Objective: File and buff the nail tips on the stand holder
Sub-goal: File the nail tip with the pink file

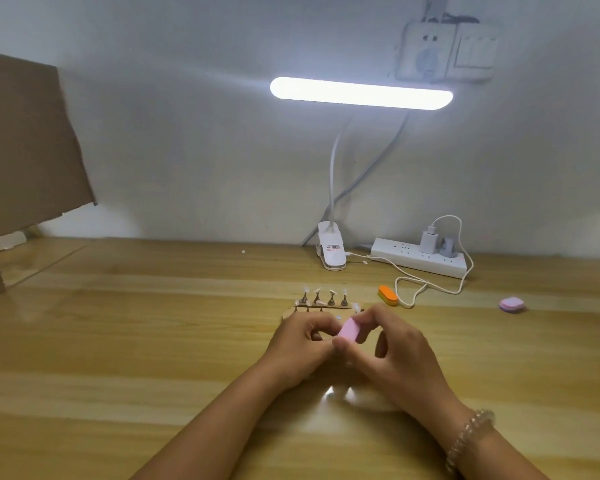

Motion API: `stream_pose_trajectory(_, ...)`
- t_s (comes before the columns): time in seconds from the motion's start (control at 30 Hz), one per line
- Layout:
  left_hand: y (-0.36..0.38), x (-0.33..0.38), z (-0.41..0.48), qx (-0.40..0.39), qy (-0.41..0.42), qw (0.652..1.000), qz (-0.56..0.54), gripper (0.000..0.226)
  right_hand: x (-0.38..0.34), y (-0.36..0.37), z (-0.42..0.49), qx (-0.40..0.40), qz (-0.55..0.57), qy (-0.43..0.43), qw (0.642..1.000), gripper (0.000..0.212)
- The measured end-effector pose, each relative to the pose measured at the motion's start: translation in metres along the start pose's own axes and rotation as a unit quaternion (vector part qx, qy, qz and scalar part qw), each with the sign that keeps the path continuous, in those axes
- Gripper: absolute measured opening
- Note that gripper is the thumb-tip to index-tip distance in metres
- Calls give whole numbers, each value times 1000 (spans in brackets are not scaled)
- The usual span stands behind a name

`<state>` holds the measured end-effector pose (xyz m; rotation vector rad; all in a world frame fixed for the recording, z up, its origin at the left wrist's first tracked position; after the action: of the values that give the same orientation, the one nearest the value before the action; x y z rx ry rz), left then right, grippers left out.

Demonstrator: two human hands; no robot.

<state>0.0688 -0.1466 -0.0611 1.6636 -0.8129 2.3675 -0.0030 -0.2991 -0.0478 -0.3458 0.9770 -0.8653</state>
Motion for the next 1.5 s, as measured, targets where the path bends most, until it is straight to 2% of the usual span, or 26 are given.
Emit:
stream_pose_trajectory(0.1,0,0,0,16,7,1000,4,11,9,-3,4,31,12,54,998,37)
stream_pose_trajectory(0.23,0,2,-1,15,-6,1000,-15,2,4,1,1,8,-7,26,1000,43)
stream_pose_trajectory(0.33,0,4,-1,27,6,1000,-10,3,9,-2,4,28,11,61,998,39)
stream_pose_trajectory(0.47,-2,4,-1,42,-8,999,-19,15,2,1,1,6,-36,18,999,41)
stream_pose_trajectory(0.6,-1,6,-2,51,-2,999,-12,13,3,-3,2,38,-38,45,998,42)
stream_pose_trajectory(0.7,-1,6,-2,53,-15,998,-20,19,-4,0,-1,20,-83,5,996,43)
stream_pose_trajectory(0.8,-1,5,-1,57,-9,998,-5,13,1,-3,1,36,-57,42,997,40)
stream_pose_trajectory(0.93,0,3,-1,34,-5,999,-19,9,-1,1,-2,11,-72,7,997,37)
stream_pose_trajectory(1.03,0,2,0,39,1,999,-11,6,2,-1,1,29,-49,29,998,34)
stream_pose_trajectory(1.17,0,1,1,29,5,999,-24,14,1,1,-2,14,-64,-2,998,37)
stream_pose_trajectory(1.3,1,1,2,30,24,999,-16,12,6,-3,2,36,-37,39,998,32)
stream_pose_trajectory(1.43,0,2,0,8,27,999,-28,21,-1,2,-2,5,-67,-14,998,38)
stream_pose_trajectory(1.5,0,1,1,13,27,1000,-8,19,2,-1,1,19,-40,13,999,34)
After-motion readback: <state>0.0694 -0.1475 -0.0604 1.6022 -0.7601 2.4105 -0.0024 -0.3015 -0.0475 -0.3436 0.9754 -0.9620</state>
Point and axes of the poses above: each hand's wrist, its own z-axis towards the middle knuckle, its own y-axis out of the palm, x = y × z, the point moved 2 cm from there along z, towards the middle knuckle, and after that the axes turned 2 degrees about -z, right-handed, at the moved point
